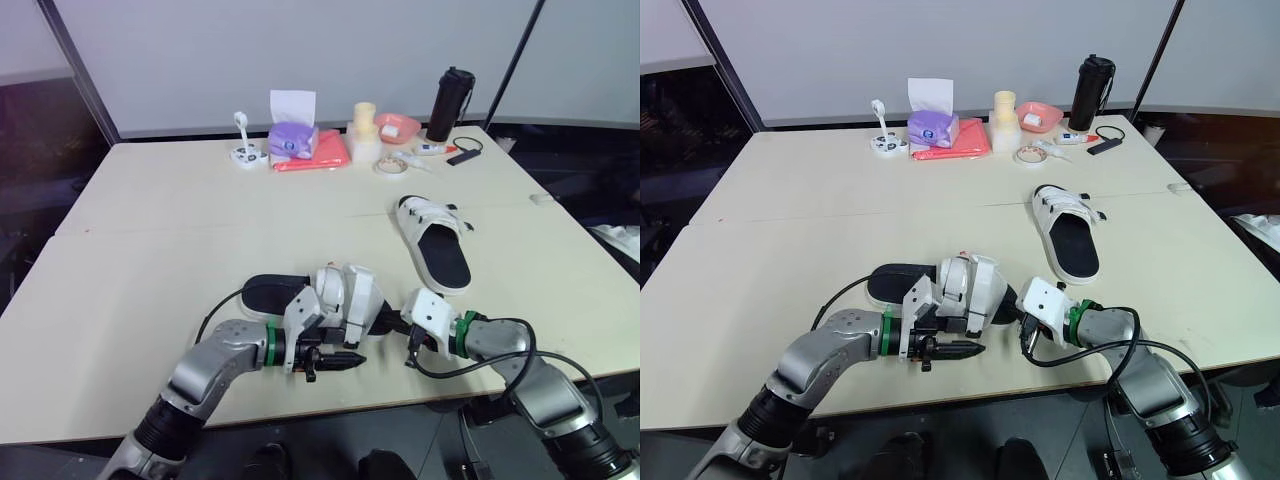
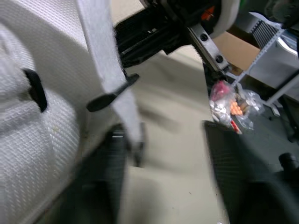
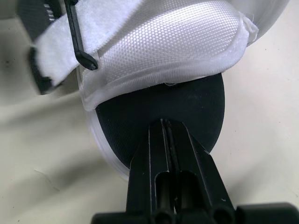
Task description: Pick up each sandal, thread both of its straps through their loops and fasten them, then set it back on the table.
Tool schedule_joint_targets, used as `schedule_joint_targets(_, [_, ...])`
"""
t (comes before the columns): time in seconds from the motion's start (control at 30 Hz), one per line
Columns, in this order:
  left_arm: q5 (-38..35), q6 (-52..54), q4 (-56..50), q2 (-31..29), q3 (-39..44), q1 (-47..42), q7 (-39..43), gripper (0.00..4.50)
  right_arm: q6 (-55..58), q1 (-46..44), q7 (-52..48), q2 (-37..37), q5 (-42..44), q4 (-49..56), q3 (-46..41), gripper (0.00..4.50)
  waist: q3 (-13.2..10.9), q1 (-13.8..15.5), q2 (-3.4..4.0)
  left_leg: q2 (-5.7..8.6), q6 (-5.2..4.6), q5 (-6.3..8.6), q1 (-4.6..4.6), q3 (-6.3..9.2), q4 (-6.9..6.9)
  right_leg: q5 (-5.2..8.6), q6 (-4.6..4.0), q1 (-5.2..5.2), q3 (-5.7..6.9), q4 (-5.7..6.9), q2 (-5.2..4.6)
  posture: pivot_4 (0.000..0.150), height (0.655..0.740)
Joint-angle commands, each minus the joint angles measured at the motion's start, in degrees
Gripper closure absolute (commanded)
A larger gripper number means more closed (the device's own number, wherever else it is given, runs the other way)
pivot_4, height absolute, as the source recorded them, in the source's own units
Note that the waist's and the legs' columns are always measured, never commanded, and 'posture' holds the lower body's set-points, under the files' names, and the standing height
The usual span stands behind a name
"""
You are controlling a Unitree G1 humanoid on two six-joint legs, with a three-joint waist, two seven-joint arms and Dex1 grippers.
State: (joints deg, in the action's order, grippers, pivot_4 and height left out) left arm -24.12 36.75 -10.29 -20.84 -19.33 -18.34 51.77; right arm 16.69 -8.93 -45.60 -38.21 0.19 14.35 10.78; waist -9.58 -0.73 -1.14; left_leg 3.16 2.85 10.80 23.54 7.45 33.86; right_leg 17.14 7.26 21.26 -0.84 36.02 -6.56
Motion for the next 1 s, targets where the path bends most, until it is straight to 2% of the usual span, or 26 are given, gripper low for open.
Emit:
schedule_joint_targets(0.03, [0.0,-1.3,-0.2,0.8,0.7,0.4,-0.5,4.01,1.9,1.5,-0.3,0.2,-1.2,-1.5,2.2,4.5,0.0,0.0,0.0,0.0,-0.01,-0.01,0.0,0.0,0.0,0.0,0.0,0.0,0.0,0.0,0.0,0.15,0.74])
schedule_joint_targets(0.07, [-0.3,-1.0,-0.1,0.8,0.7,0.7,-0.5,4.44,1.9,1.6,-0.4,0.1,-1.1,-1.5,2.2,4.5,0.0,0.0,0.0,0.0,-0.02,-0.01,0.0,0.0,0.0,0.0,0.0,0.0,0.0,0.0,0.0,0.15,0.74])
schedule_joint_targets(0.17, [-1.1,0.2,-0.5,0.2,0.5,1.7,0.0,4.44,2.0,1.7,-0.4,0.0,-1.1,-1.3,2.1,4.5,0.0,0.0,0.0,0.0,-0.05,-0.03,0.02,0.0,-0.01,0.0,0.01,0.02,0.0,0.0,0.0,0.15,0.74])
schedule_joint_targets(0.3, [-6.6,6.2,-3.9,-3.5,0.0,4.0,5.6,4.44,2.0,1.9,-0.6,-0.2,-1.0,-1.1,2.0,4.5,0.0,0.0,0.01,0.0,-0.04,-0.02,0.02,-0.01,-0.04,0.01,0.01,0.04,0.0,0.0,0.0,0.15,0.74])
schedule_joint_targets(0.43, [-8.9,9.0,-7.0,-7.5,-1.5,5.9,9.7,4.44,2.3,2.7,-1.0,-0.8,-0.8,-0.3,1.7,4.5,0.0,0.1,0.03,0.0,-0.01,0.0,0.05,-0.01,-0.07,0.02,0.0,0.08,0.0,-0.01,-0.03,0.15,0.74])
schedule_joint_targets(0.67, [-5.3,4.2,-9.4,-14.2,-5.6,8.5,14.0,4.44,2.9,2.9,-2.2,-2.0,-0.4,0.4,1.4,4.5,0.0,0.1,0.06,0.01,-0.03,-0.01,0.06,-0.02,-0.38,0.05,0.0,0.1,0.01,-0.27,-0.17,0.15,0.74])
schedule_joint_targets(0.8, [-7.4,3.8,-10.4,-14.8,-2.8,7.4,14.3,4.44,3.0,2.6,-2.5,-1.8,-0.6,0.2,1.4,4.5,0.0,0.0,0.05,0.0,-0.07,-0.05,0.05,-0.02,-0.71,0.04,0.01,0.13,0.03,-0.54,-0.11,0.15,0.74])
schedule_joint_targets(1.0, [-15.1,7.6,-11.8,-14.1,3.7,3.1,14.8,4.44,2.5,2.1,-2.1,-1.2,-0.8,-0.7,1.6,4.5,0.0,0.0,0.05,0.01,-0.08,-0.05,0.05,-0.03,-0.71,0.03,0.01,0.1,0.08,-0.54,-0.09,0.15,0.74])
